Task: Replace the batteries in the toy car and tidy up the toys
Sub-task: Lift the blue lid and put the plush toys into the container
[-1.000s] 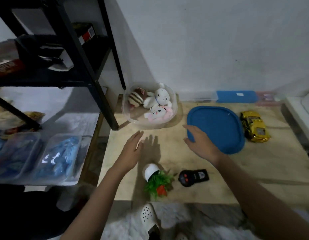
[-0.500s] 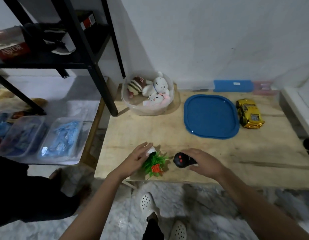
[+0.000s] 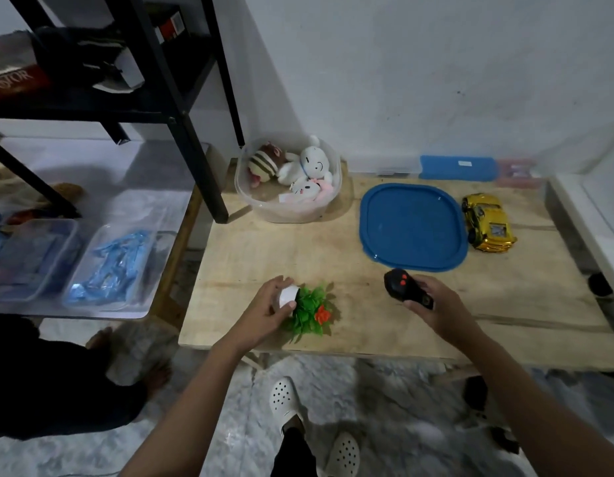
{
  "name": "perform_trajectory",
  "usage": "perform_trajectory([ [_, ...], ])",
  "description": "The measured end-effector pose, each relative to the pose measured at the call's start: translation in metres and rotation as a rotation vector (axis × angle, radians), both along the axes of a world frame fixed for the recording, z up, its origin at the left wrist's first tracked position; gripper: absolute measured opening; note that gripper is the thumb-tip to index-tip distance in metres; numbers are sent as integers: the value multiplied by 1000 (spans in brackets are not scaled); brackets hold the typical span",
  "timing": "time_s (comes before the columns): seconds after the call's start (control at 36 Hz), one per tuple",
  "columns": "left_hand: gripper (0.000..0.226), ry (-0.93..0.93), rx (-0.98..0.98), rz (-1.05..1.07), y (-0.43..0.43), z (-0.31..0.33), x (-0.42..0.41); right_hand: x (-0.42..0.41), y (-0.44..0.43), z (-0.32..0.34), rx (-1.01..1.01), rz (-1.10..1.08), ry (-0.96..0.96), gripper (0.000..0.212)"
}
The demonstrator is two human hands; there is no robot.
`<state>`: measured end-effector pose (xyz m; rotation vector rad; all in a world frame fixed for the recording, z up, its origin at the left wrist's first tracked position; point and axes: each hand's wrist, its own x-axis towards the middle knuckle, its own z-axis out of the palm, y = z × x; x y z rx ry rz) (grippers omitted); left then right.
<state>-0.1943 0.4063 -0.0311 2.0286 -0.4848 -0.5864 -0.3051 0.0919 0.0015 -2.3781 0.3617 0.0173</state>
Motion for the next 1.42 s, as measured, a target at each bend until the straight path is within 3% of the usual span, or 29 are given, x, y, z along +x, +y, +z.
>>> perform_trajectory([
  [0.08, 31, 54, -43, 35, -5, 0, -5, 1, 8, 0, 106, -109, -33, 43],
  [0.22, 34, -24, -14, 134, -14, 1, -12, 8, 33, 5, 247, -253, -37, 37],
  [0.33, 41, -50, 15, 195, -20, 5, -18, 15, 41, 9, 248, -251, 8, 33],
  [0.47, 44, -75, -7, 327, -19, 17, -19, 25, 42, 28, 517, -293, 65, 31],
  [0.64, 38, -166, -107, 447, -17, 53, 5, 53, 36, 62, 580, -354, -1, 37],
  [0.81, 36, -301, -176, 544, -23, 99, 53, 98, 40, 95, 562, -319, -60, 29],
  [0.92, 35, -332, -203, 508, -32, 116, 99, 139, 46, 105, 428, -302, -71, 25],
  [1.17, 41, -244, -1, 459, -59, 96, 196, 227, 72, 88, 215, -312, 18, 31],
  [1.42, 47, -212, 240, 270, -72, 74, 227, 266, 98, 80, -109, -264, 37, 40],
])
